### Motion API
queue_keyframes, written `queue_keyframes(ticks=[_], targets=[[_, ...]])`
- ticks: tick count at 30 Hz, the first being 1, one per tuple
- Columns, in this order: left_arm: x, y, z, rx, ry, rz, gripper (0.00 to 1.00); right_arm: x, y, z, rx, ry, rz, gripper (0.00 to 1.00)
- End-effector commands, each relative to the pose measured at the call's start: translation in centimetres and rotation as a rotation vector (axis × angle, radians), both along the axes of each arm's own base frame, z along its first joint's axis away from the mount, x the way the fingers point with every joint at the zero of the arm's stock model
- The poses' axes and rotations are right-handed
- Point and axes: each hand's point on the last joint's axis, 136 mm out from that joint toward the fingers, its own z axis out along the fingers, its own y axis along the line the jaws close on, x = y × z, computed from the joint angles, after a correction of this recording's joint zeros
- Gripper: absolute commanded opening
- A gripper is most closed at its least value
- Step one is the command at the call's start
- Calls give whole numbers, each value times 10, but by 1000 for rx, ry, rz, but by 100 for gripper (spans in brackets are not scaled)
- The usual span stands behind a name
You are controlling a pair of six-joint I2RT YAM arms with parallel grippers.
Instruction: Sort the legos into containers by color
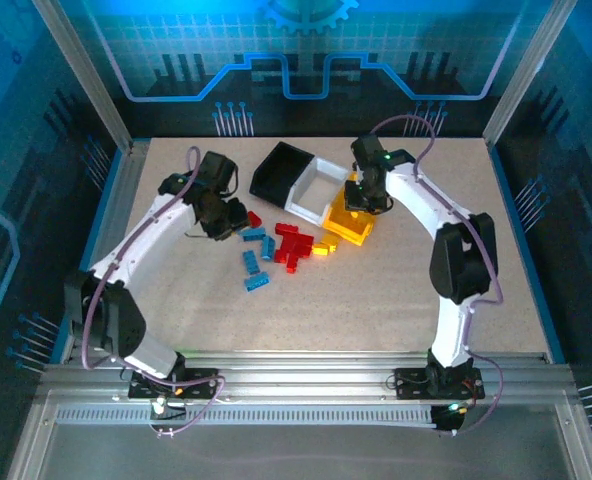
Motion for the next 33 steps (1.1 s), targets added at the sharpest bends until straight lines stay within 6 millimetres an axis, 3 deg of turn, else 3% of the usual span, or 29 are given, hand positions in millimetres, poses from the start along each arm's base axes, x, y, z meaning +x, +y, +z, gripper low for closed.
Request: queue_keyframes(ticks=[1, 4, 8, 10, 14, 19, 25, 33], targets=[[12, -8, 11, -1, -3, -84, 14, 9, -10, -15, -31, 44, -12, 18], [32, -15, 15, 2, -14, -120, 14, 17, -11, -24, -43, 63, -13, 19], [60, -27, 16, -5, -22, -162, 14, 20, -12, -24, -41, 75, -25, 33], [77, -33, 14, -4, -31, -175, 14, 19, -10, -10, -23, 52, -31, 43], [109, -43, 11, -8, -50, -185, 14, 5, -7, 24, 24, 7, -30, 53], [144, -57, -3, -27, -58, -186, 14, -37, -4, 51, 85, -4, -25, 57], [182, -64, -29, -47, -66, -147, 14, -100, -7, 59, 126, 24, -21, 59], [204, -66, -63, -51, -58, -121, 16, -156, -22, 64, 121, 25, -28, 60]])
